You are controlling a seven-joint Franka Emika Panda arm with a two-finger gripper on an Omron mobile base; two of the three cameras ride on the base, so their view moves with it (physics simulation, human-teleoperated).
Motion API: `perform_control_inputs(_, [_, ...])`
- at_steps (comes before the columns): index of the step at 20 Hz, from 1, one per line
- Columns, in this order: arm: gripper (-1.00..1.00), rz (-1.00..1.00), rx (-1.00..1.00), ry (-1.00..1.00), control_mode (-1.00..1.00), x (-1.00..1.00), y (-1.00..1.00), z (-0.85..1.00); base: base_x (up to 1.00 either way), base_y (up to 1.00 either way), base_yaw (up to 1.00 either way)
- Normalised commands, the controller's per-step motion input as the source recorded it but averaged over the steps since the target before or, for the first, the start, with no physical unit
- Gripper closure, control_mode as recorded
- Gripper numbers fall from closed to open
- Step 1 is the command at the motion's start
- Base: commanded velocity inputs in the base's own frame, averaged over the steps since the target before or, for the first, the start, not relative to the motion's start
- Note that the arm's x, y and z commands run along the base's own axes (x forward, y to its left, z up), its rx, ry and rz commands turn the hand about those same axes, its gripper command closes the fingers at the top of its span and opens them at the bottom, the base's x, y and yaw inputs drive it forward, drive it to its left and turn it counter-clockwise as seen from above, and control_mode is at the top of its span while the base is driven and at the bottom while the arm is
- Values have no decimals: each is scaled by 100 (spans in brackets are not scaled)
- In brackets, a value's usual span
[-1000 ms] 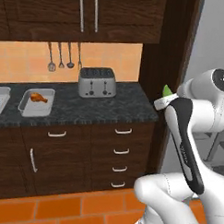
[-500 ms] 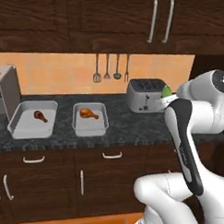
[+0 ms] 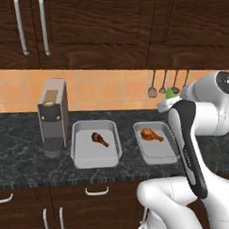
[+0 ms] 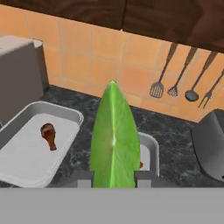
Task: Place one lemon wedge and one chicken drumstick in each tupperware on the nearby counter, to pack two identical lunches.
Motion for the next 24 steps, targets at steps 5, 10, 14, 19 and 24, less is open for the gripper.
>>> perform_control_inputs(5, [100,0,-12,12,-100,5,15,-30,14,39,0])
perform_control_inputs(10, [100,8,-3,13,-100,3,-73,-57,0,0,0])
perform_control_inputs(14, [100,20,0,10,-100,5,-100,-77,0,0,0])
perform_control_inputs(19, [100,45,0,15,-100,52,-79,-90,0,0,0])
perform_control_inputs(24, [100,38,0,11,-100,59,-48,-59,0,0,0])
